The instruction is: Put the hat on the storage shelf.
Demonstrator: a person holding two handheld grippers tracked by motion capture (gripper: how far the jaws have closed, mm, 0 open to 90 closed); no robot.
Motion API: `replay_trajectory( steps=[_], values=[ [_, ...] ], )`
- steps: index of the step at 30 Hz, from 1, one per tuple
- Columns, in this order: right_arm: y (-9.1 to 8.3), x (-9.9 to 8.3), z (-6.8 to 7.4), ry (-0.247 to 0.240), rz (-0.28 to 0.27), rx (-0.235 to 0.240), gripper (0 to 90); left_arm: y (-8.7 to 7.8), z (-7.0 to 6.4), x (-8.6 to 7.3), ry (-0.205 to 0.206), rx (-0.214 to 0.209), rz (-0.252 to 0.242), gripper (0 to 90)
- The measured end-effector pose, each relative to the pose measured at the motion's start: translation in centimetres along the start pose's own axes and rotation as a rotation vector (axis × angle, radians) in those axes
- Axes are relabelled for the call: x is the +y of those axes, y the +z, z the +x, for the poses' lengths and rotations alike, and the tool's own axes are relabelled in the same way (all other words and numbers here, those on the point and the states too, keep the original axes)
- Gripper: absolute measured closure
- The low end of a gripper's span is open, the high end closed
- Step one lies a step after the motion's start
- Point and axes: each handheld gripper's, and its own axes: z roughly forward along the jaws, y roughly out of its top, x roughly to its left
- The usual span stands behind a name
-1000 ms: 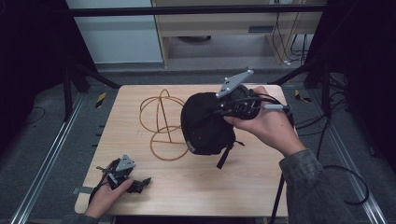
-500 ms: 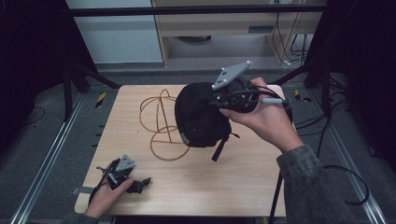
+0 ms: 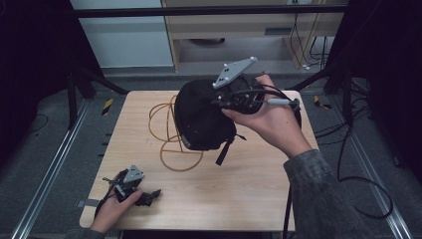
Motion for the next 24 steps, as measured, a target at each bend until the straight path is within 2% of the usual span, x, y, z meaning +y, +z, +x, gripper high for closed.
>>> replay_trajectory(
  steps=[11,19,24],
  values=[
    [1.0,1.5,0.2,-0.001,-0.025,0.008,73.7,0.0,0.0,0.0,0.000,0.000,0.000,0.0],
    [1.5,1.9,0.1,-0.001,-0.024,0.011,73.7,0.0,0.0,0.0,0.001,0.000,0.000,0.0],
    [2.3,2.5,0.3,-0.018,-0.012,0.009,73.7,0.0,0.0,0.0,0.001,0.000,0.000,0.0]
  ],
)
